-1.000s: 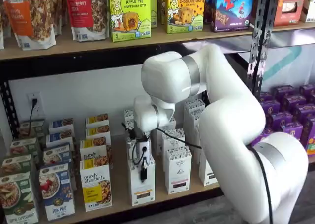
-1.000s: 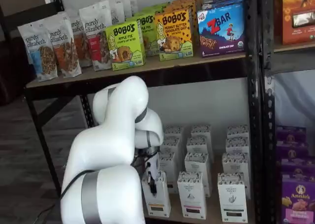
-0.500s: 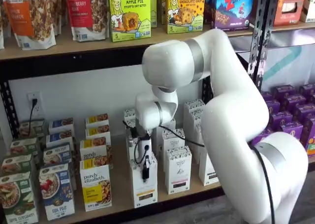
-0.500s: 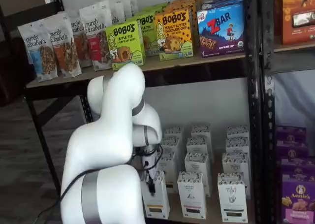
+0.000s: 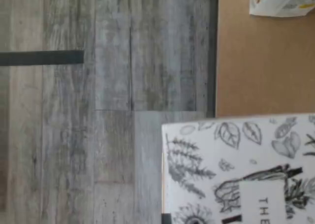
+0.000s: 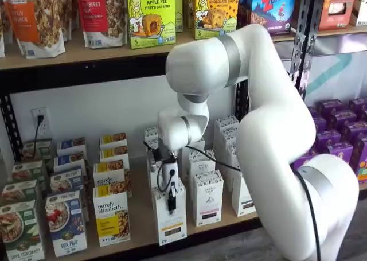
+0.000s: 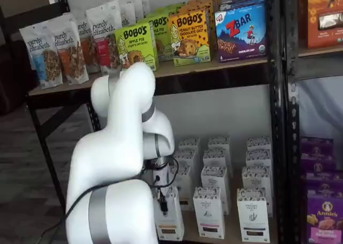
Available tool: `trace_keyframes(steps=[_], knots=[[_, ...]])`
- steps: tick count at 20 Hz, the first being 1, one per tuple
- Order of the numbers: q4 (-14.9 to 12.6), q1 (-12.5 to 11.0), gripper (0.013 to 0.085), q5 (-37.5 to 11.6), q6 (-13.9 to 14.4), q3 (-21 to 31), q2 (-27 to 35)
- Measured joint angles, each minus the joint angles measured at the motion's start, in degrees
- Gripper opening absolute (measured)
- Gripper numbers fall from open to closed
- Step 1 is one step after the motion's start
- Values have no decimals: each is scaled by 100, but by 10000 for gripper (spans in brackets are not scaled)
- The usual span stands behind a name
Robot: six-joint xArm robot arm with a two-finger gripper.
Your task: Pick up the white box with a yellow strip in the middle, on the bottom shelf, the fourth box from the left
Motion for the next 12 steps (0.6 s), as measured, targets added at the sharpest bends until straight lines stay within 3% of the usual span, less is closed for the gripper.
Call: trace_keyframes(steps=[4, 12], knots=[[-60, 31, 490, -134, 79, 419, -291], [129, 60, 490, -362, -68, 1311, -993]])
